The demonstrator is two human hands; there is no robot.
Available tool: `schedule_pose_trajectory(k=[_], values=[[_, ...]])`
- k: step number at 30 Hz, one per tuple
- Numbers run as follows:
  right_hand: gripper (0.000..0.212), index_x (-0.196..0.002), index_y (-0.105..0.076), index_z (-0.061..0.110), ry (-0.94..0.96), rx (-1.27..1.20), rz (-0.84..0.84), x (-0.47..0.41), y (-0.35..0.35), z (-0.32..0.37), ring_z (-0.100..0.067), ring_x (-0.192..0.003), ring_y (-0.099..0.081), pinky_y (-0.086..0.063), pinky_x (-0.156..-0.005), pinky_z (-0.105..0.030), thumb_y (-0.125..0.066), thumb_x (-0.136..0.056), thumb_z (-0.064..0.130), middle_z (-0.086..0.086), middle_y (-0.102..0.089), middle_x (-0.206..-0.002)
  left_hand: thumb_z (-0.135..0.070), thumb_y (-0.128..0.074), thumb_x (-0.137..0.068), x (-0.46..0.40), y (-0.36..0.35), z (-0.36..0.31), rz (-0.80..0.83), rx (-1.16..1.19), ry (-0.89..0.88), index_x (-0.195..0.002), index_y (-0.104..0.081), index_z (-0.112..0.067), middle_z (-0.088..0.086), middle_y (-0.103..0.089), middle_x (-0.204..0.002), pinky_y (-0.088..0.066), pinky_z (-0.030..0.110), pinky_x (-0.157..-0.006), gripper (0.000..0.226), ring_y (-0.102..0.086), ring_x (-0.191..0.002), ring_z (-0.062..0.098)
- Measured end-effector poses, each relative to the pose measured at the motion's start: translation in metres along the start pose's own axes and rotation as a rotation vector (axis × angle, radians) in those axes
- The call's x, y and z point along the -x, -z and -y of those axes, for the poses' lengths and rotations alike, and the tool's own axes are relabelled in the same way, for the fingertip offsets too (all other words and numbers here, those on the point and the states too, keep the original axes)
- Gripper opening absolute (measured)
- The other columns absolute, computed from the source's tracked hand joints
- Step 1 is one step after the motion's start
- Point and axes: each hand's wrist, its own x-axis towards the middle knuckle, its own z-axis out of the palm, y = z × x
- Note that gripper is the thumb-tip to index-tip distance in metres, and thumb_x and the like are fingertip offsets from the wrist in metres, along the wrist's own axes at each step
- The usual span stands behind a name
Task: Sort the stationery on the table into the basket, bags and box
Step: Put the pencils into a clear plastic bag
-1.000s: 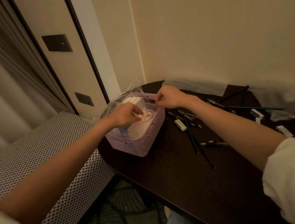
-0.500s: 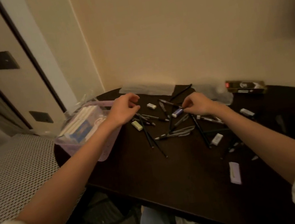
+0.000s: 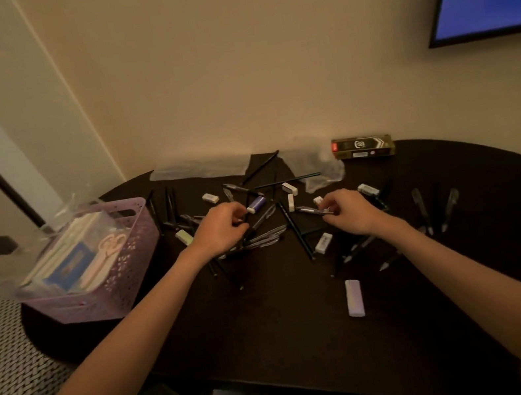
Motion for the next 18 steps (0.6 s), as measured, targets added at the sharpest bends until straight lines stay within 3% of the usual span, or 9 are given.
schedule_pose_trajectory(k=[3, 8, 15, 18], values=[[0.029, -0.119, -0.062, 0.011, 0.036, -0.001, 0.001, -0.001, -0.007, -0.001, -0.019, -0.111, -0.058, -0.044, -0.086, -0.023, -0.063, -0.090, 0.014, -0.007, -0.060, -0.121, -0.021, -0.066, -0.089, 0.000, -0.012, 0.005, 0.004, -0.045, 0.042, -0.123, -0.061, -0.016, 0.003, -0.063, -0.120, -0.052, 0.032, -0.089, 0.035, -0.060, -0.107, 0.016], [0.033, -0.122, -0.059, 0.012, 0.088, 0.022, -0.007, -0.007, -0.016, 0.002, -0.018, -0.106, -0.057, -0.049, -0.091, -0.029, -0.063, -0.089, 0.013, -0.007, -0.057, -0.117, -0.022, -0.064, -0.090, 0.008, -0.025, 0.017, -0.118, -0.080, 0.202, -0.121, -0.062, -0.011, 0.006, -0.064, -0.115, -0.051, 0.032, -0.087, 0.032, -0.061, -0.105, 0.019], [0.022, -0.111, -0.063, 0.009, 0.049, 0.007, 0.027, -0.020, -0.024, 0.016, -0.019, -0.094, -0.062, -0.053, -0.083, -0.033, -0.062, -0.090, 0.017, -0.006, -0.065, -0.101, -0.037, -0.060, -0.093, -0.005, -0.028, 0.004, -0.167, 0.019, 0.343, -0.091, -0.070, -0.010, 0.003, -0.070, -0.080, -0.055, 0.034, -0.068, 0.029, -0.064, -0.073, 0.014], [0.017, -0.094, -0.064, 0.005, -0.026, 0.058, 0.090, -0.032, -0.028, 0.029, -0.023, -0.087, -0.065, -0.055, -0.077, -0.038, -0.063, -0.090, 0.022, -0.009, -0.067, -0.088, -0.037, -0.064, -0.090, -0.018, -0.027, -0.004, -0.105, 0.012, 0.382, -0.077, -0.073, -0.011, 0.003, -0.069, -0.070, -0.054, 0.033, -0.064, 0.031, -0.065, -0.068, 0.014]])
